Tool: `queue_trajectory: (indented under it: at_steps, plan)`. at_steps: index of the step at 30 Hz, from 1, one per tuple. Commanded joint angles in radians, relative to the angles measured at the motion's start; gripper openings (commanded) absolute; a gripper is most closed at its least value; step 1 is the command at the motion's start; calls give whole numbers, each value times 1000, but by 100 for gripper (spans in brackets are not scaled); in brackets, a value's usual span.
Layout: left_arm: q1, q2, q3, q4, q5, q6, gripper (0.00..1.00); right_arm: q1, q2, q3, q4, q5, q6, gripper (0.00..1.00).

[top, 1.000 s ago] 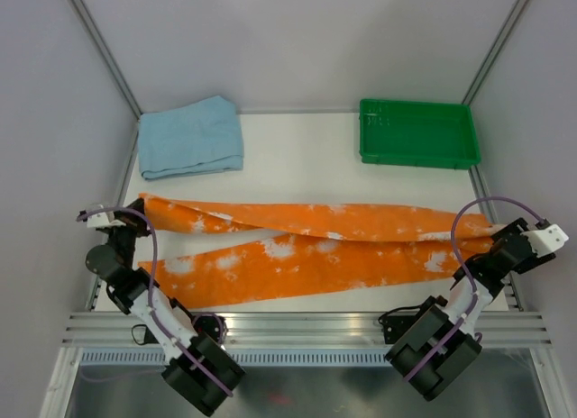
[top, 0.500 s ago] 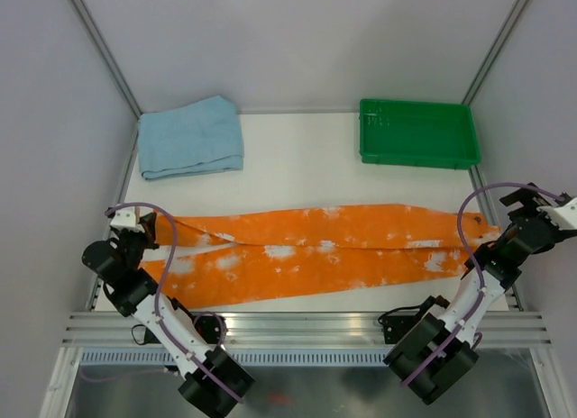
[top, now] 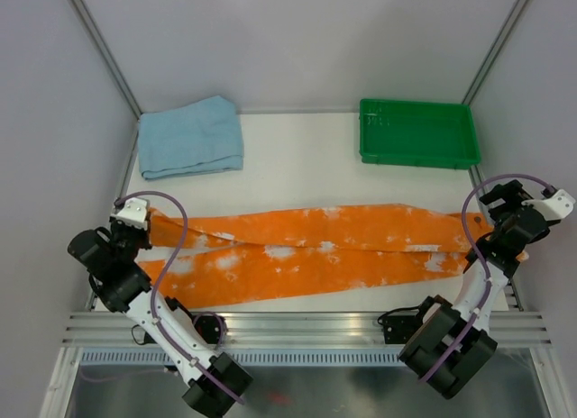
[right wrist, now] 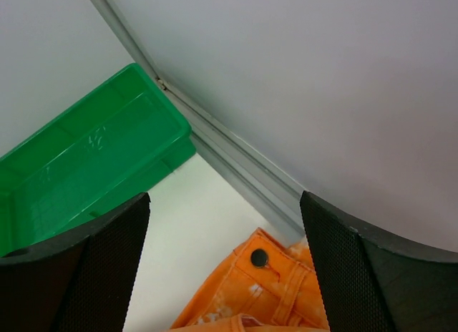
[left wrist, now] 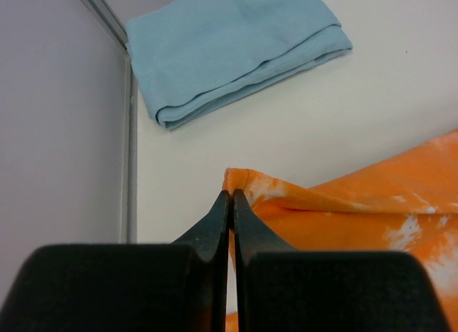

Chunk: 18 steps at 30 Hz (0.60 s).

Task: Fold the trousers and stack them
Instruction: Fold the trousers

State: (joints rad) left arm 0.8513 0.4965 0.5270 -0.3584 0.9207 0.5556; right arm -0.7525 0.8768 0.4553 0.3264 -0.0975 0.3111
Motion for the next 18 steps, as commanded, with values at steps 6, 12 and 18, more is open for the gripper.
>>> queue_trajectory:
  at_steps: [6,12,18]
  plan:
    - [-15,-21,136,-332,-75,353,2,16,114,11,117,-21,69,90]
    - [-132,13,151,-556,-354,639,2,25,241,91,122,-8,14,92]
    - [-141,-7,215,-625,-310,627,24,25,284,120,109,-7,17,94]
